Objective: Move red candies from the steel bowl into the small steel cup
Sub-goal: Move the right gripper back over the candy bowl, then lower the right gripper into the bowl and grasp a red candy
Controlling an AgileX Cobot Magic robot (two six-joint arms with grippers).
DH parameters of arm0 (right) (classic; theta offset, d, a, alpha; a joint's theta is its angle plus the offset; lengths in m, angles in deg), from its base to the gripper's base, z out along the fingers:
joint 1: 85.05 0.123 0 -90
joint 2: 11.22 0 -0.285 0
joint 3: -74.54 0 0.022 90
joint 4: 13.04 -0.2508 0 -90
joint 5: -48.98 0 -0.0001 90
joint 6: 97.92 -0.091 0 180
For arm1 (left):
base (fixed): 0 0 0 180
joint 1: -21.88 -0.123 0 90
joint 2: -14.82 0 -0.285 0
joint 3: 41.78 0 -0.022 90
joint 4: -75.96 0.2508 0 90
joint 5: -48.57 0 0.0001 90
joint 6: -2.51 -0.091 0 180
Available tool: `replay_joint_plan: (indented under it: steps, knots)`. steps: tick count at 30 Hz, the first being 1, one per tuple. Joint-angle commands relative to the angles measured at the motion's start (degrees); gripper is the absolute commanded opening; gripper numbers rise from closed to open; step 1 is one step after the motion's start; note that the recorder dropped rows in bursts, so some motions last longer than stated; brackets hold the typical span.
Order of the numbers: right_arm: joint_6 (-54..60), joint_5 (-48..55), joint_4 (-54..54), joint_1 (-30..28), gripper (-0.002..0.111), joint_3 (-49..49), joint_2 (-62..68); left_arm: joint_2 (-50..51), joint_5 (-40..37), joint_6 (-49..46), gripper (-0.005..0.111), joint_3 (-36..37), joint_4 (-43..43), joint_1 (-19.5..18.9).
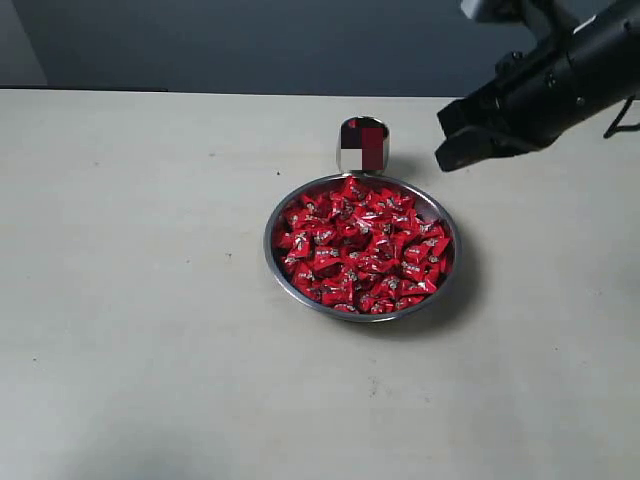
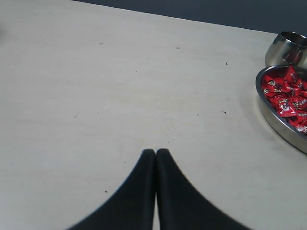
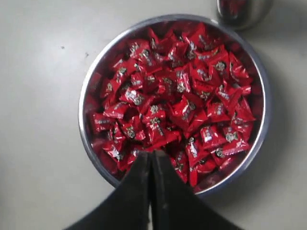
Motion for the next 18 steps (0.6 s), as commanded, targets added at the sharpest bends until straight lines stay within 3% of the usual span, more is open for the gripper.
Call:
replay_joint_plan:
  steps: [1,4,10,18]
  knots:
    - [3.01,-2.22,0.02,-0.14,-0.001,2.11,2.95,-0.22,0.3,0.09,0.0,-0.01,-0.03,-0.19]
    - [5.36,-2.79,-3.18,-0.14,0.006,2.01,6.27,-0.22,0.3,0.09,0.0,-0.01,-0.03,-0.19]
    - [9.74,-7.31,-10.43,0.91,0.039,2.01,14.36,-0.22,0.3,0.09,0.0,-0.01,-0.03,-0.19]
    - [5.4,-17.6,-3.47,7.38,0.039,-2.72,24.06,-0.22,0.3,0.09,0.0,-0.01,-0.03,-0.19]
